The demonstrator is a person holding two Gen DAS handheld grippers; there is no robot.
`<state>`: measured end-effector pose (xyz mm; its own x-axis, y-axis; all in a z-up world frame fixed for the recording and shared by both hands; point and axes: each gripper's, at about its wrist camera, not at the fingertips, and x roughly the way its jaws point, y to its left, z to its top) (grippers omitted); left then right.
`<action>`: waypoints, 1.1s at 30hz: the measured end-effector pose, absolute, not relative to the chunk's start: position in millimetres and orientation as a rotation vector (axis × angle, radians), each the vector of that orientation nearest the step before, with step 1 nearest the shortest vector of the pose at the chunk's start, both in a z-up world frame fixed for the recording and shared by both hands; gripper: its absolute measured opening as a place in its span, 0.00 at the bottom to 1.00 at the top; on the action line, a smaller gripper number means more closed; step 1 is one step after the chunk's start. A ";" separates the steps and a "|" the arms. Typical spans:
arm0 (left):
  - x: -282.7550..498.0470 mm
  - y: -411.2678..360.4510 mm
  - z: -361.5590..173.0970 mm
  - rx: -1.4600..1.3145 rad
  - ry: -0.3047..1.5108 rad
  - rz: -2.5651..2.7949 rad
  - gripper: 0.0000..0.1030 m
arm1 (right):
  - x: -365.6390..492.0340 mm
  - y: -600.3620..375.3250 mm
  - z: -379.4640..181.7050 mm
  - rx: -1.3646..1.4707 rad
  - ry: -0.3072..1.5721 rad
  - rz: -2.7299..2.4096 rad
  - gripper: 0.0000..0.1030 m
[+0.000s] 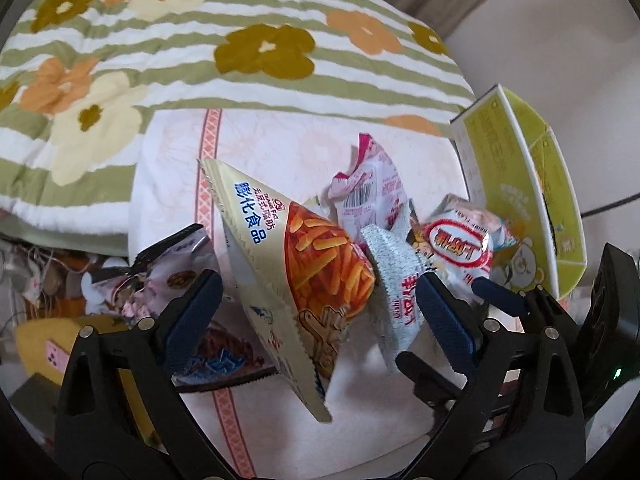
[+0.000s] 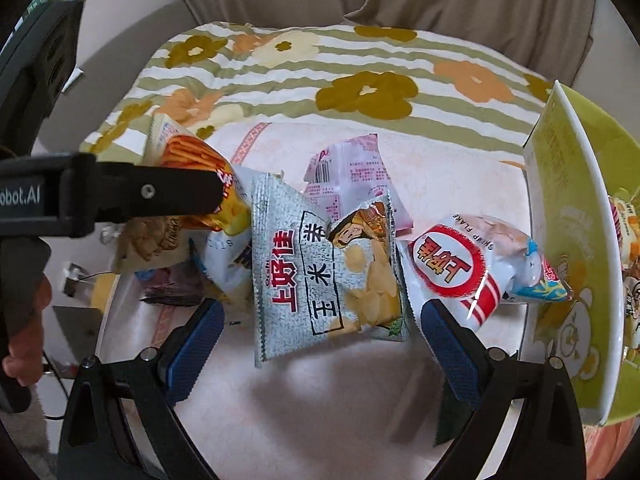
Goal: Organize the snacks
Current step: 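Grasp orange stick-snack bag with left tool while right tool grasps grey rice-cracker bag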
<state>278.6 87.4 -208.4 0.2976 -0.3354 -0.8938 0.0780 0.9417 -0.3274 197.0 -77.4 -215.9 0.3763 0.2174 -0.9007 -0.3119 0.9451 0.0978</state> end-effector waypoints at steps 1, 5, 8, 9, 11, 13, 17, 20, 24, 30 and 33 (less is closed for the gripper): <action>279.8 87.4 -211.6 -0.240 1.248 -0.288 0.85 | 197.0 -75.8 -219.1 -0.097 1.129 0.329 0.95; 283.8 88.0 -221.9 -0.241 1.270 -0.298 0.77 | 198.4 -69.7 -226.8 -0.121 1.100 0.307 0.95; 285.5 88.6 -227.3 -0.242 1.280 -0.296 0.72 | 201.7 -65.6 -232.7 -0.155 1.078 0.309 0.95; 285.8 88.6 -228.9 -0.249 1.281 -0.299 0.72 | 202.7 -64.3 -234.1 -0.162 1.075 0.308 0.95; 286.2 88.0 -229.8 -0.248 1.277 -0.300 0.70 | 205.5 -62.8 -238.2 -0.168 1.076 0.312 0.95; 285.7 86.7 -228.3 -0.241 1.270 -0.302 0.64 | 209.2 -62.7 -243.5 -0.171 1.082 0.315 0.95; 286.1 85.7 -224.9 -0.225 1.265 -0.302 0.58 | 214.7 -61.6 -252.0 -0.195 1.083 0.325 0.95; 284.3 87.1 -219.0 -0.228 1.253 -0.296 0.56 | 218.2 -64.3 -255.3 -0.198 1.084 0.339 0.95; 280.7 90.5 -208.7 -0.221 1.231 -0.283 0.56 | 219.9 -64.3 -256.1 -0.218 1.072 0.358 0.95; 275.5 102.0 -194.7 -0.238 1.202 -0.256 0.56 | 222.5 -60.4 -258.9 -0.232 1.083 0.378 0.88; 272.4 107.5 -190.6 -0.258 1.194 -0.252 0.56 | 223.9 -57.2 -258.4 -0.248 1.086 0.389 0.84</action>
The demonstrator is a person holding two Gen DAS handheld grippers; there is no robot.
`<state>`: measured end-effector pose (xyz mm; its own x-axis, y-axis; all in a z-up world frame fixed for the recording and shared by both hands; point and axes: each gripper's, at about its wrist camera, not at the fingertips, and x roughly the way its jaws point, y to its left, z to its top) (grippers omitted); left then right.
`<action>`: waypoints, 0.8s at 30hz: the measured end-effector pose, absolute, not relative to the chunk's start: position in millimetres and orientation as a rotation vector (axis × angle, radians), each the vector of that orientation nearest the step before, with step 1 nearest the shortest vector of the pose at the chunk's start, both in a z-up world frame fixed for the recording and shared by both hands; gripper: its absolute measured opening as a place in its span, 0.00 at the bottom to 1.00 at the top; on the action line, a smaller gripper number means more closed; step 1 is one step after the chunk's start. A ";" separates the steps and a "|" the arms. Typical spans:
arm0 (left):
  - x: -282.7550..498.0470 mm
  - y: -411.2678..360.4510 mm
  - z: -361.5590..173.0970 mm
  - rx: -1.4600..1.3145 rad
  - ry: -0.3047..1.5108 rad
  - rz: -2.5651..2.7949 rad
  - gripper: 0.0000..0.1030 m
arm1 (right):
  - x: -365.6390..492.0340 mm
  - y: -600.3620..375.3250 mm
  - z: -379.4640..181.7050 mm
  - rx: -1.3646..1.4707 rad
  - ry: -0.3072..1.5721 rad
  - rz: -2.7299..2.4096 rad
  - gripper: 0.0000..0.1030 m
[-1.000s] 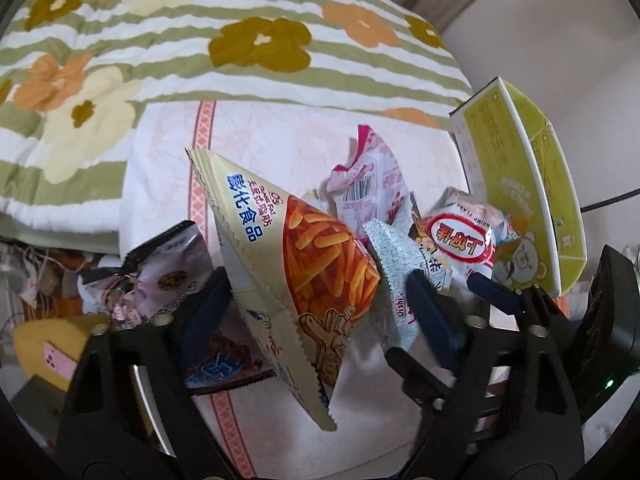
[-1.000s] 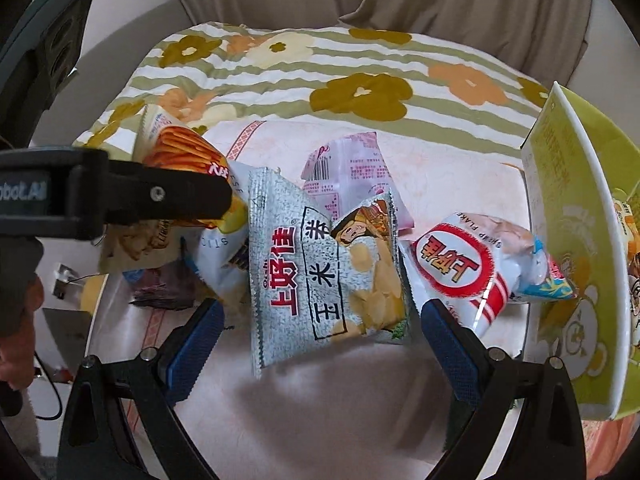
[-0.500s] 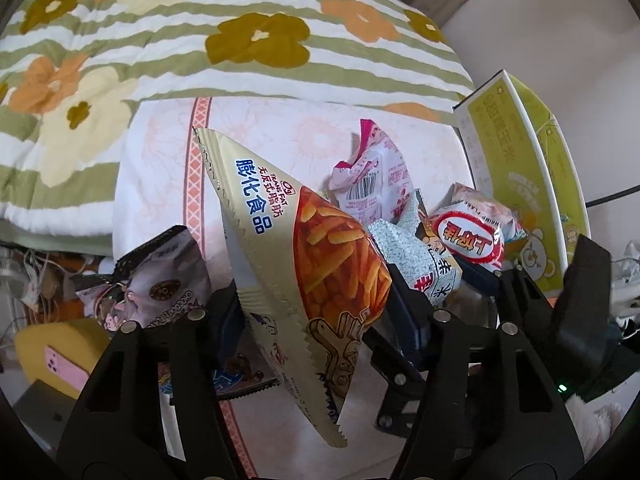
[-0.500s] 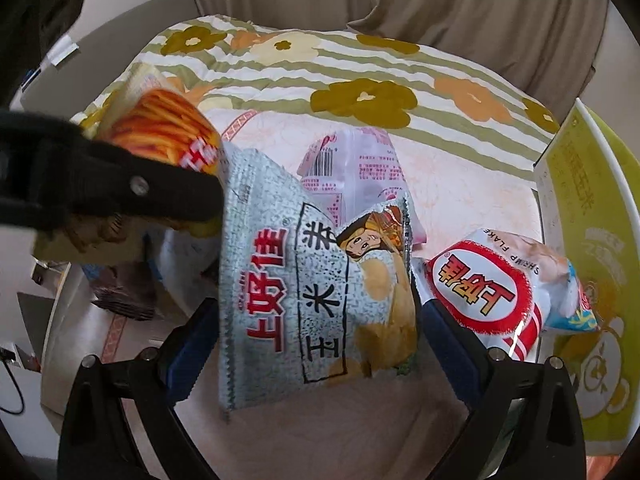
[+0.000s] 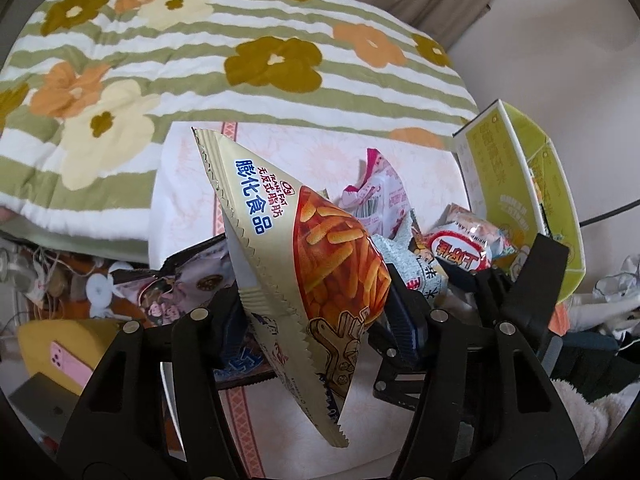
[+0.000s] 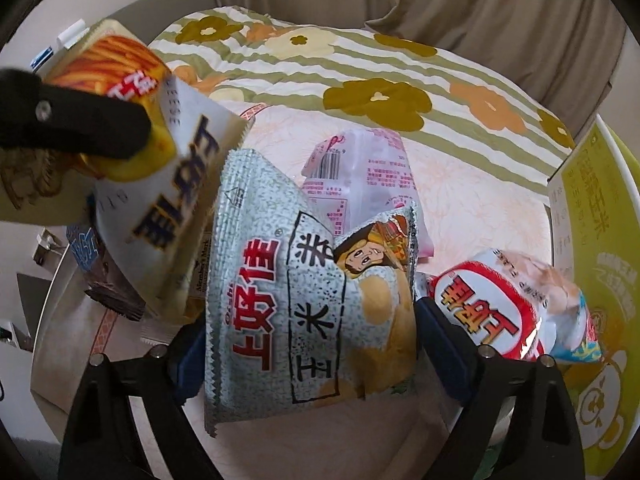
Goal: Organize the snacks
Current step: 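Grasp orange stick-snack bag with left tool while right tool grasps grey rice-cracker bag, then carry both held bags over the cardboard box and open both tools to drop them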
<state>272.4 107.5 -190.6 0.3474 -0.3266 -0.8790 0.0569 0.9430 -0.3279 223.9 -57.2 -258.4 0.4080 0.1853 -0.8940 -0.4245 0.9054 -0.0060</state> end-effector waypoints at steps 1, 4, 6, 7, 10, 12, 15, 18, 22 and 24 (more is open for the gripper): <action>270.9 108.5 -188.4 -0.263 1.191 -0.254 0.56 | 223.7 -57.3 -257.8 -0.244 1.094 0.393 0.81; 265.8 110.9 -180.8 -0.268 1.170 -0.248 0.56 | 223.2 -59.3 -253.0 -0.225 1.109 0.404 0.69; 262.2 113.5 -174.3 -0.275 1.152 -0.247 0.56 | 222.2 -61.3 -248.7 -0.211 1.112 0.407 0.64; 260.4 114.8 -170.4 -0.276 1.141 -0.245 0.56 | 221.3 -62.3 -245.3 -0.203 1.107 0.407 0.64; 255.5 116.7 -157.4 -0.271 1.107 -0.244 0.56 | 217.3 -64.4 -228.5 -0.184 1.075 0.416 0.64; 251.9 118.2 -147.8 -0.264 1.081 -0.244 0.56 | 214.6 -66.0 -214.9 -0.160 1.057 0.416 0.64; 249.3 119.9 -134.7 -0.265 1.045 -0.257 0.56 | 209.9 -70.2 -196.3 -0.110 1.044 0.419 0.64; 251.1 118.9 -122.5 -0.270 1.017 -0.283 0.56 | 205.9 -77.5 -174.9 -0.078 1.029 0.399 0.64; 256.4 109.5 -105.7 -0.261 0.988 -0.320 0.56 | 201.1 -99.9 -141.4 -0.029 0.991 0.363 0.64; 258.0 101.7 -99.8 -0.259 0.976 -0.332 0.56 | 198.6 -114.8 -126.4 -0.008 0.969 0.342 0.64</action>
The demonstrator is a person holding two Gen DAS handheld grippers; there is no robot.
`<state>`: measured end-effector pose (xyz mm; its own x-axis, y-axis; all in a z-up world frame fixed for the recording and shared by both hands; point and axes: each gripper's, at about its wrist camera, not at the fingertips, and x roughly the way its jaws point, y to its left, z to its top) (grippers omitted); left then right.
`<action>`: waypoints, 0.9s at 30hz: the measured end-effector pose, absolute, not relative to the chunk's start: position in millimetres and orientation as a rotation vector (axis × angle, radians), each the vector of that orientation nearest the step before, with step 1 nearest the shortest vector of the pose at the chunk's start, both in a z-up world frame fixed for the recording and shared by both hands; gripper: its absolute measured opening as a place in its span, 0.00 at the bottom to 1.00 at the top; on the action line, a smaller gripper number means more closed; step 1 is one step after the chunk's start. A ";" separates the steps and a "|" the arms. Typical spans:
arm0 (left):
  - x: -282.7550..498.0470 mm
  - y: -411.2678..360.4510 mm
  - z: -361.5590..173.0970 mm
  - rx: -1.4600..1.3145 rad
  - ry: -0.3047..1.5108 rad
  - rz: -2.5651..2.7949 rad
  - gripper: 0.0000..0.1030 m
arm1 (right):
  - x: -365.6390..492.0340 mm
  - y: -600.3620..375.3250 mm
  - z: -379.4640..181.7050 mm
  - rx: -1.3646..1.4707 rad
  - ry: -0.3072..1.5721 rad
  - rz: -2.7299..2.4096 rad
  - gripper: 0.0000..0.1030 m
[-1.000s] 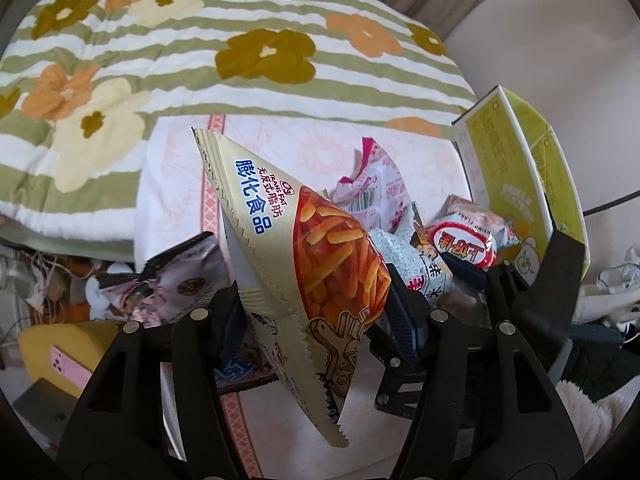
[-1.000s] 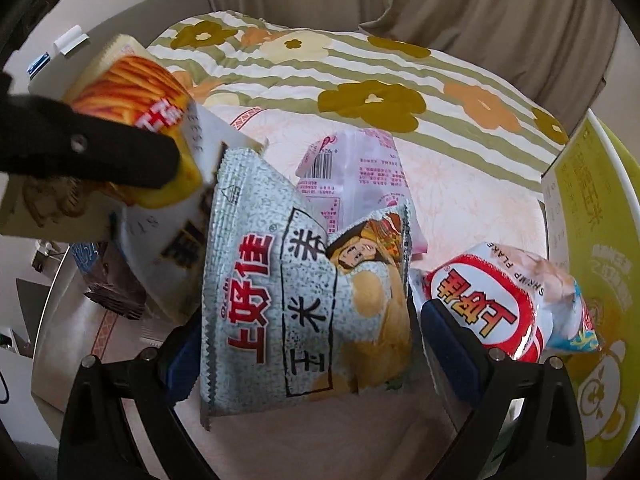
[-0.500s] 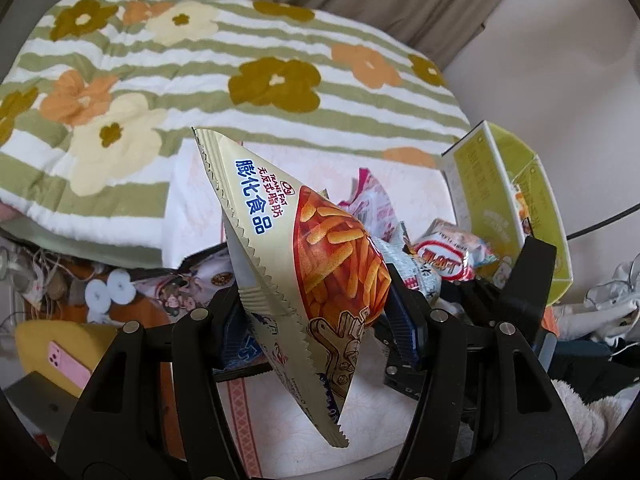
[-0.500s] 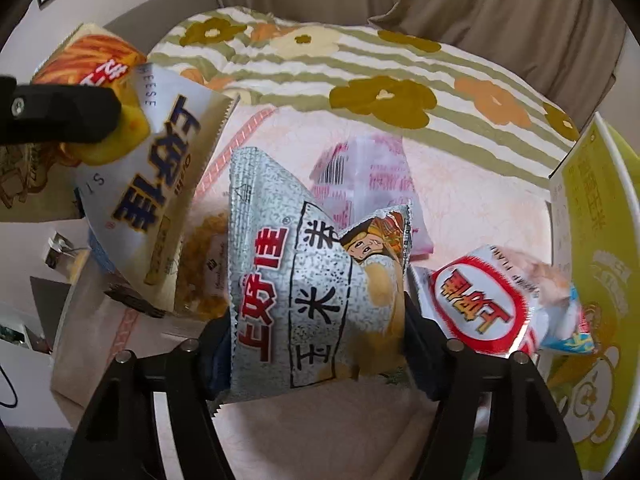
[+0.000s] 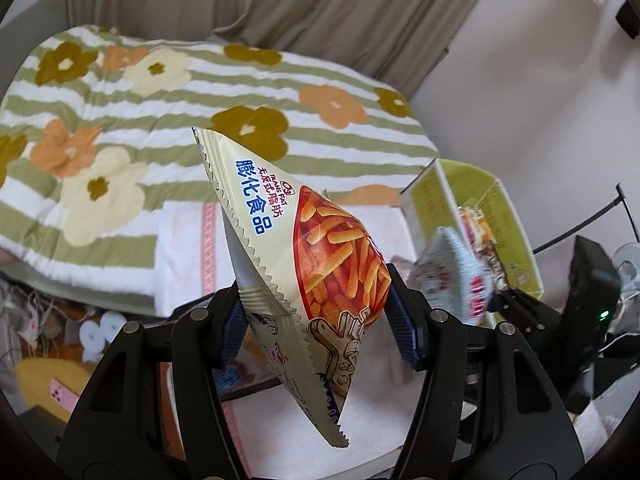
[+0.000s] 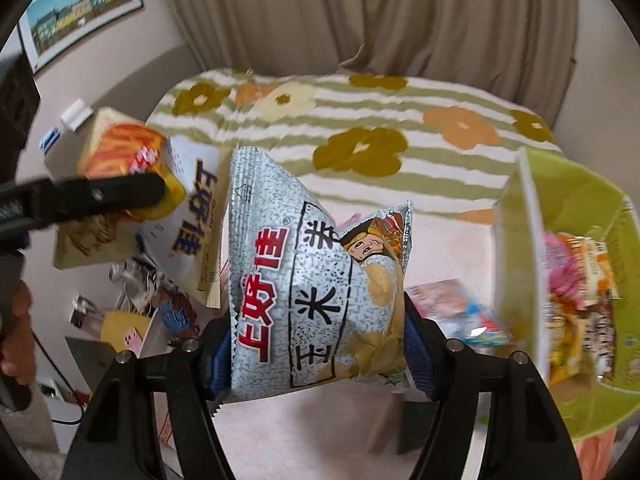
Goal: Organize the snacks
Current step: 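Carry both held bags over the cardboard box and open both tools to drop them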
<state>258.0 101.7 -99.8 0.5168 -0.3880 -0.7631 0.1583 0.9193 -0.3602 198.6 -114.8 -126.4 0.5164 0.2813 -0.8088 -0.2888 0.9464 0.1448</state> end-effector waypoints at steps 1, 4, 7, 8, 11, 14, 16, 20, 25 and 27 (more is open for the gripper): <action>258.5 94.7 -95.8 -0.249 0.969 -0.339 0.56 | 197.4 -123.6 -119.5 0.005 0.960 0.333 0.64; 258.6 73.3 -87.1 -0.240 0.953 -0.361 0.56 | 195.6 -154.2 -103.0 0.039 0.934 0.306 0.64; 258.1 37.8 -77.2 -0.230 0.935 -0.394 0.56 | 190.6 -187.0 -91.5 0.056 0.916 0.278 0.64; 257.9 26.3 -74.9 -0.227 0.930 -0.403 0.56 | 188.0 -200.6 -87.7 0.059 0.909 0.269 0.64; 257.3 -16.6 -69.1 -0.225 0.921 -0.432 0.56 | 184.2 -239.0 -80.2 0.063 0.905 0.244 0.64; 258.0 -65.1 -68.2 -0.218 0.922 -0.464 0.56 | 180.2 -278.4 -77.0 0.058 0.907 0.228 0.64; 257.9 -92.7 -69.5 -0.213 0.927 -0.479 0.56 | 179.1 -301.4 -75.7 0.056 0.908 0.216 0.64; 259.7 -154.6 -79.9 -0.195 0.957 -0.504 0.56 | 178.9 -346.2 -78.7 0.061 0.922 0.199 0.64; 265.7 -211.7 -103.2 -0.163 1.026 -0.520 0.56 | 180.1 -381.4 -88.1 0.076 0.952 0.191 0.64; 267.6 -234.0 -114.2 -0.133 1.067 -0.528 0.56 | 182.8 -392.7 -92.7 0.095 0.968 0.184 0.64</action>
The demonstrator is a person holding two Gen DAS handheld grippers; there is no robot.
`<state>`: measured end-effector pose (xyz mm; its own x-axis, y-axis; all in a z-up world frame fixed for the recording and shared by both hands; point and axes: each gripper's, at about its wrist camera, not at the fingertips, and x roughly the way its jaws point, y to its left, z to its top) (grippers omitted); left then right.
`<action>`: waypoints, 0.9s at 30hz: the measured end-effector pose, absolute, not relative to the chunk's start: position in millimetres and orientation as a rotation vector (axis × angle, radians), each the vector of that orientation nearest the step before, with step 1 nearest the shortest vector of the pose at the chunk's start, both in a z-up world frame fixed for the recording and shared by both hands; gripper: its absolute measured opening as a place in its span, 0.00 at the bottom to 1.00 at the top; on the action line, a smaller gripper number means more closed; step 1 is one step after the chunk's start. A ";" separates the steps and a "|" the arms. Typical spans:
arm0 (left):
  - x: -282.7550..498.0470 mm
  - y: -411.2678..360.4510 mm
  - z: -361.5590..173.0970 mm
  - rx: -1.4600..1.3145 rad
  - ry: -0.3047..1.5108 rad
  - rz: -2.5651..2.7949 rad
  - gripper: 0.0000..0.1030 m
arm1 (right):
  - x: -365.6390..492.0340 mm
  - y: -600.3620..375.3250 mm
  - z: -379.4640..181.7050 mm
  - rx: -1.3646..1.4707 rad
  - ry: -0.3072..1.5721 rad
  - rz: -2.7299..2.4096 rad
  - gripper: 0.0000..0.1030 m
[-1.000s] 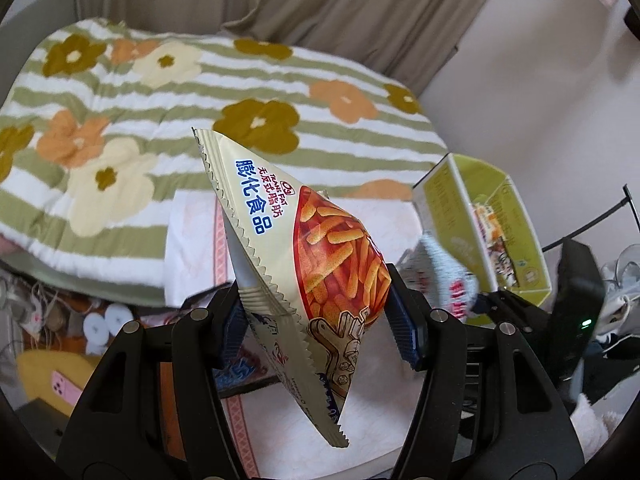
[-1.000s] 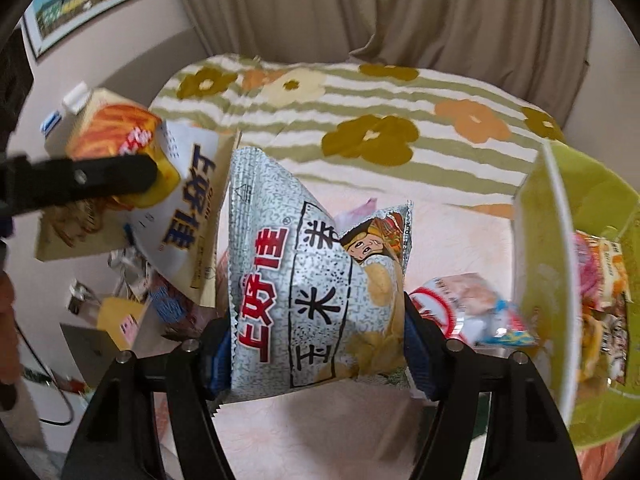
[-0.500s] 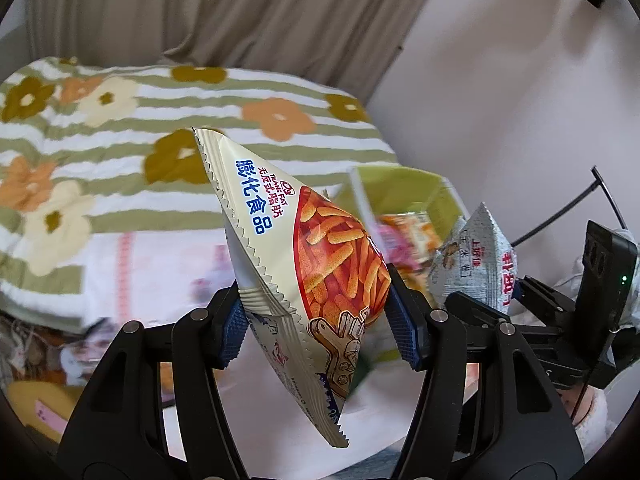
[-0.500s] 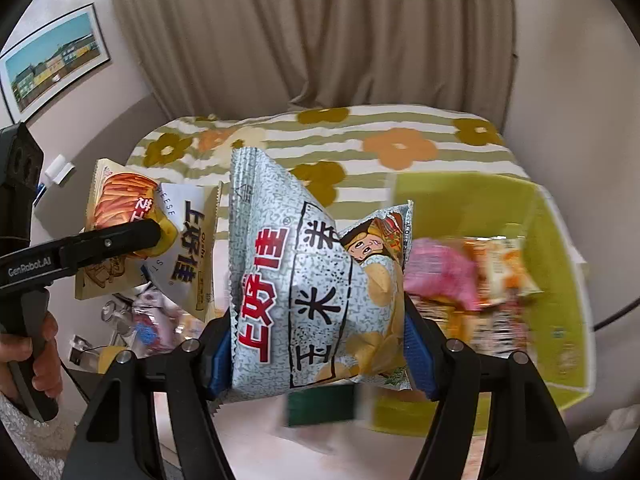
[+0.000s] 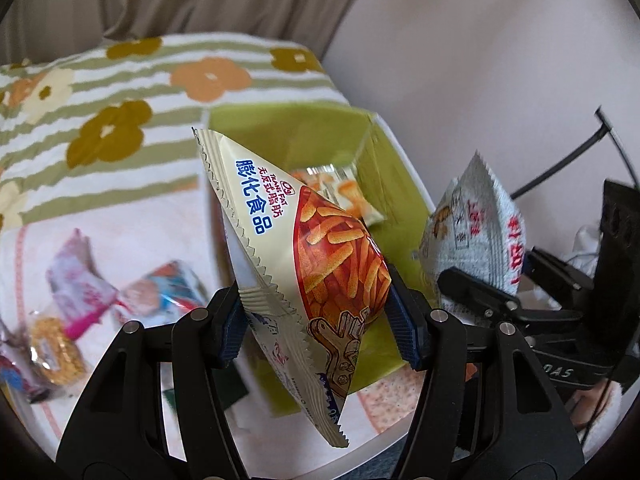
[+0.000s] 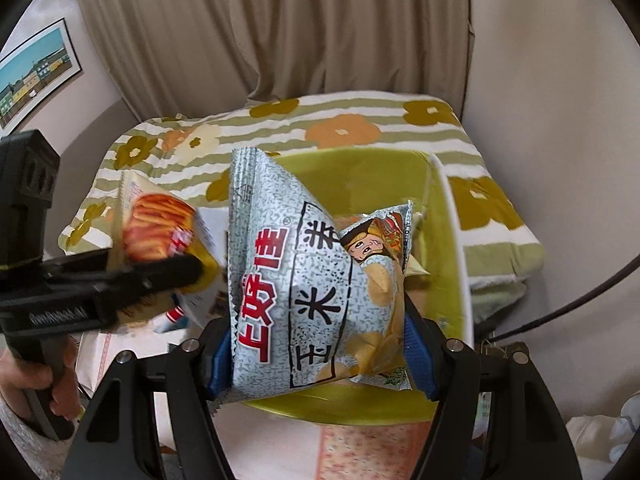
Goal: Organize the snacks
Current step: 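Carry both held bags over the cardboard box and open both tools to drop them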
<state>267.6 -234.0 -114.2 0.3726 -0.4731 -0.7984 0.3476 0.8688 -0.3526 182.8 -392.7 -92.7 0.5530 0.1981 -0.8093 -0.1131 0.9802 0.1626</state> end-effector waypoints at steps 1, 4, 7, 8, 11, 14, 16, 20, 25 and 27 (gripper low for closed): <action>267.5 -240.3 -117.1 -0.120 1.076 -0.530 0.56 | 182.5 -398.2 -94.6 0.105 0.974 0.181 0.64; 272.8 -265.6 -127.9 -0.042 1.107 -0.531 0.56 | 183.8 -407.6 -102.8 0.136 0.991 0.167 0.64; 276.9 -278.6 -133.8 0.011 1.128 -0.534 0.56 | 185.3 -414.4 -109.8 0.169 1.006 0.151 0.64; 278.3 -281.8 -134.8 0.032 1.130 -0.531 0.56 | 183.4 -417.6 -110.9 0.177 1.009 0.148 0.64; 277.2 -289.8 -135.5 0.099 1.125 -0.513 0.80 | 183.8 -421.2 -113.7 0.202 1.019 0.140 0.64; 273.2 -282.5 -133.3 0.139 1.114 -0.492 0.98 | 184.1 -424.9 -115.7 0.220 1.027 0.122 0.64; 271.0 -270.9 -133.0 0.132 1.125 -0.487 0.99 | 183.1 -425.9 -115.5 0.241 1.030 0.116 0.64; 268.5 -246.2 -130.2 0.091 1.122 -0.465 0.99 | 179.7 -424.1 -119.1 0.245 1.045 0.108 0.64; 268.7 -225.5 -125.9 0.030 1.104 -0.446 0.99 | 181.1 -420.6 -121.8 0.234 1.058 0.112 0.64; 267.5 -219.9 -124.4 0.023 1.094 -0.437 0.99 | 182.6 -419.8 -123.7 0.232 1.060 0.108 0.64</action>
<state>267.5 -219.9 -124.4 0.3826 -0.3312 -0.8625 0.3534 0.9150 -0.1946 182.6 -419.8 -123.7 0.4865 0.1992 -0.8506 0.0229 0.9704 0.2404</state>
